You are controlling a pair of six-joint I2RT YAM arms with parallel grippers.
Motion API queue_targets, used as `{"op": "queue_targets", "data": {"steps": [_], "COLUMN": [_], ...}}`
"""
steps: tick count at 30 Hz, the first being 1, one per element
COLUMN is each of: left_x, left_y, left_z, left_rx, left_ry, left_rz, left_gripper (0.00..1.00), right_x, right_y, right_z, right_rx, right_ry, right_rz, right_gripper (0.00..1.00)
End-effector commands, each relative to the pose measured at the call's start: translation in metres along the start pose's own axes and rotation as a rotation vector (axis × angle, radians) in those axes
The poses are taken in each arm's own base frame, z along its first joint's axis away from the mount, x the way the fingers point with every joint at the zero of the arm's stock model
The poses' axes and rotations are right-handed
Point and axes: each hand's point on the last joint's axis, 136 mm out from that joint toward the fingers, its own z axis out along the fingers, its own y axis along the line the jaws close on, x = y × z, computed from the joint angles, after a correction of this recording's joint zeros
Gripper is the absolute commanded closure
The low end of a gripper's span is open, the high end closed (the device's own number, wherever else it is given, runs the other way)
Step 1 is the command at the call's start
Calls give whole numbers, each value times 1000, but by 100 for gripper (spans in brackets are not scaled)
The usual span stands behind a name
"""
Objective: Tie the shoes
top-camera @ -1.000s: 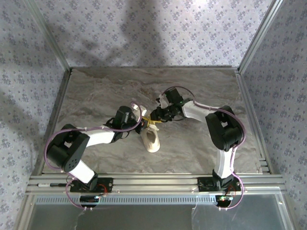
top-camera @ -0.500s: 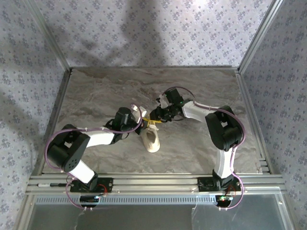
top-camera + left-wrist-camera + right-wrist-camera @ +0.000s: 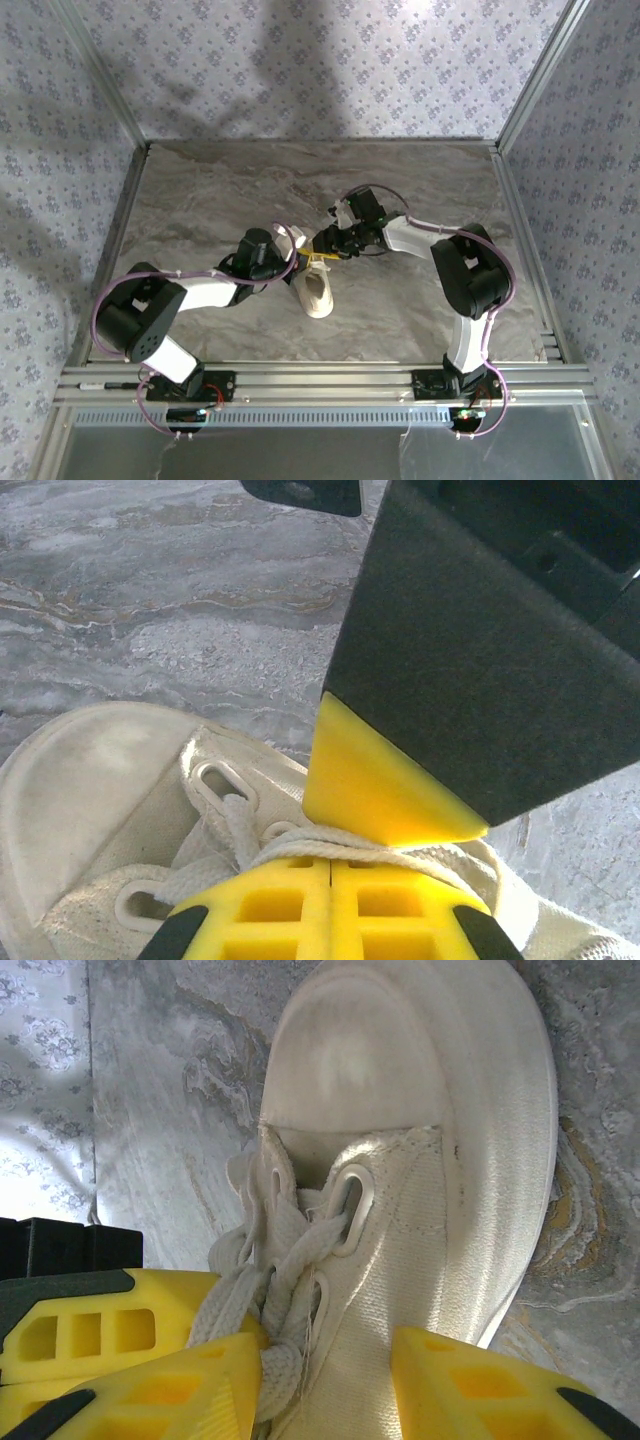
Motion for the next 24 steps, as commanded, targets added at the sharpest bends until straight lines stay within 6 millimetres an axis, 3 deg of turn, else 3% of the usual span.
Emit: {"op": "queue_targets", "data": {"steps": [1, 17, 21, 24], "left_x": [-12, -19, -22, -22], "left_y": [-21, -28, -29, -30], "left_z": [-3, -1, -3, -4], "left_rx": [71, 100, 99, 98], "left_ry": [-49, -104, -127, -128], "left_rz": [58, 103, 130, 142], "left_gripper": [100, 100, 100, 100], "right_x": [8, 13, 15, 15], "right_y": [23, 45, 47, 45], "right_z": [-3, -1, 0, 0], "right_rx": [-87, -214, -236, -229], "right_ry": [28, 87, 115, 119], "right_rz": [-16, -21, -12, -8], "right_gripper": [58, 59, 70, 85]}}
